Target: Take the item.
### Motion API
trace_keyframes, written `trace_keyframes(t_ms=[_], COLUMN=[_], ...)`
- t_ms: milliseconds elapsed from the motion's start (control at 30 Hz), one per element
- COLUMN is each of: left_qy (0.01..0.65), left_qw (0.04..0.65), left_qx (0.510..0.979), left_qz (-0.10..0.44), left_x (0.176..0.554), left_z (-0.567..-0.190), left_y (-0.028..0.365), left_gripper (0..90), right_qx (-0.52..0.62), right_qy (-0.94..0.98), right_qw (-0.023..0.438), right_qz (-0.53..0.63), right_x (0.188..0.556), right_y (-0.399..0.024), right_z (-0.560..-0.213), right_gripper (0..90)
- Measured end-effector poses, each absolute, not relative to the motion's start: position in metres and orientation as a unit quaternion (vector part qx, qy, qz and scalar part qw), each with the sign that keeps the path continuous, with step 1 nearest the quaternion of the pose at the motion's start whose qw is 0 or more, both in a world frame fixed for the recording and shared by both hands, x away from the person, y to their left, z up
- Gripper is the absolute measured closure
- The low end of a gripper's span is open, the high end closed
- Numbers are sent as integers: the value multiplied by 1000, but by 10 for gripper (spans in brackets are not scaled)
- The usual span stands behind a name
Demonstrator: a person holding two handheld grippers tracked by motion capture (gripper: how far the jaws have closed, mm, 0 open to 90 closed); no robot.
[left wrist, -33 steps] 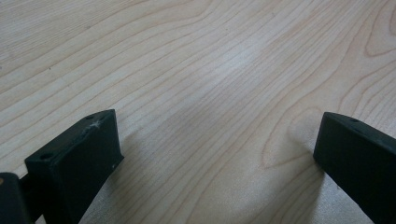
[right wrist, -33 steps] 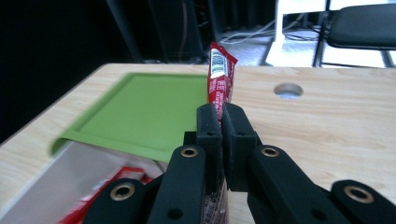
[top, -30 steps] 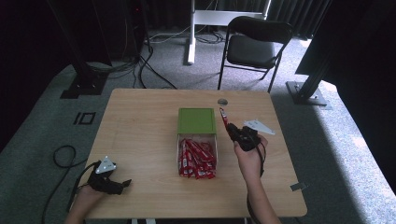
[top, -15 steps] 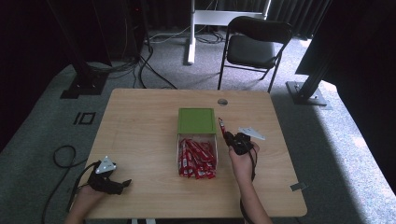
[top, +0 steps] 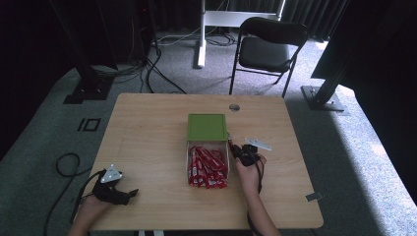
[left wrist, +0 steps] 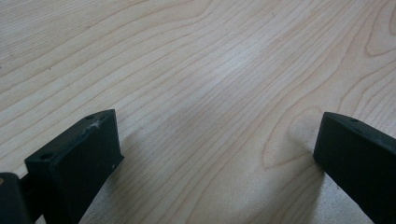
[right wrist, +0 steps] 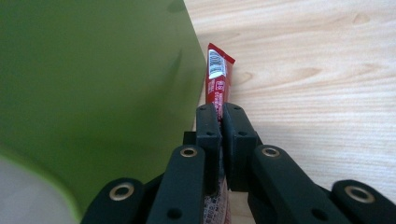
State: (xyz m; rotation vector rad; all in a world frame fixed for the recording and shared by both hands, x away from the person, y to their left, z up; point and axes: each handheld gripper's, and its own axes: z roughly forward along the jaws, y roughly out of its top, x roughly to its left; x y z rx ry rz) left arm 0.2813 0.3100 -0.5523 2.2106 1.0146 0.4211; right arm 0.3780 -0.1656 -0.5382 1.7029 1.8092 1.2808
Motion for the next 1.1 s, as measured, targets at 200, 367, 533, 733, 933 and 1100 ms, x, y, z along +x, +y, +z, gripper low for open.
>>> trace_keyframes(t_ms=[200,367,533,733,933,1100], left_qy=[388,388,388,388,388,388], left_qw=[330,330,330,330,330,330], left_qx=[845,845,845,845,845,845], left_qz=[161,161,161,161,161,161], left_x=[281,281,281,281,281,281], left_z=[-552,-552,-552,-552,-552,-552], left_y=[310,310,310,310,310,310], left_gripper=[15,15,15,15,15,15], right_qx=[607,611,616,620,618,614], right_qy=[639,640,639,640,643,639], right_qw=[160,153,144,138,129,113], right_qz=[444,439,438,432,434,450], right_x=[381,383,383,383,383,380], right_y=[-164,-164,-164,-166,-166,-167], right_z=[-546,-549,-553,-554,-554,-553], right_gripper=[861,856,852,847,829,715])
